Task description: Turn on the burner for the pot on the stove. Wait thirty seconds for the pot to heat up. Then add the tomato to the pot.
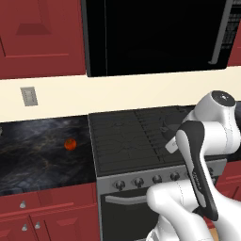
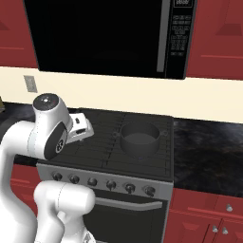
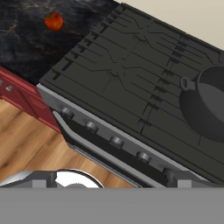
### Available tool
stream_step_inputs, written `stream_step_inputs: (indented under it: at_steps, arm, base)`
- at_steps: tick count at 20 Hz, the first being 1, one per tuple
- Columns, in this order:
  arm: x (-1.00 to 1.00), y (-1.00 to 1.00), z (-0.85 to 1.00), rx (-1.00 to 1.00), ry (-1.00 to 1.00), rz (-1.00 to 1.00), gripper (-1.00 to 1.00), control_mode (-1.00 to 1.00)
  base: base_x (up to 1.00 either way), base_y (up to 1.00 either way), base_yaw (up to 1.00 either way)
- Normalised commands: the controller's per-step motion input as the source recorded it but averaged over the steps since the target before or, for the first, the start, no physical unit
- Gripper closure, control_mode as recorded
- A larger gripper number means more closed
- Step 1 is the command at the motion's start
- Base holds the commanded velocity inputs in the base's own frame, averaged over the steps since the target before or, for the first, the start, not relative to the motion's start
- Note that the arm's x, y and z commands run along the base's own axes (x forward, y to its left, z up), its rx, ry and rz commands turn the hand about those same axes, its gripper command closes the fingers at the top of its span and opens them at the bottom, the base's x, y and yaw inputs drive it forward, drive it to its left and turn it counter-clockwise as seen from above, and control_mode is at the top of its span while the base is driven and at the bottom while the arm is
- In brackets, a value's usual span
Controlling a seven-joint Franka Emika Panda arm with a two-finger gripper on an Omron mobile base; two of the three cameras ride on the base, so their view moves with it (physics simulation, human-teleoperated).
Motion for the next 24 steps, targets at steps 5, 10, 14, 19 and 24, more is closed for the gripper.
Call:
stream_step_inputs:
  at_steps: [5,10,14,19,24]
  arm:
    - [0.00,0.00,0.00,0.00,0.00,0.00,-1.00,-1.00]
    - [0.00,0.00,0.00,0.00,0.00,0.00,-1.00,-1.00]
    - [0.00,0.00,0.00,0.00,0.00,0.00,-1.00,-1.00]
    - [0.00,0.00,0.00,0.00,0.00,0.00,-1.00,-1.00]
    - [0.00,0.00,0.00,0.00,0.00,0.00,-1.00,-1.00]
  base:
    - [0.00,0.00,0.00]
    - [0.00,0.00,0.00]
    - [0.00,0.00,0.00]
    - [0.00,0.00,0.00]
    - [0.00,0.00,0.00]
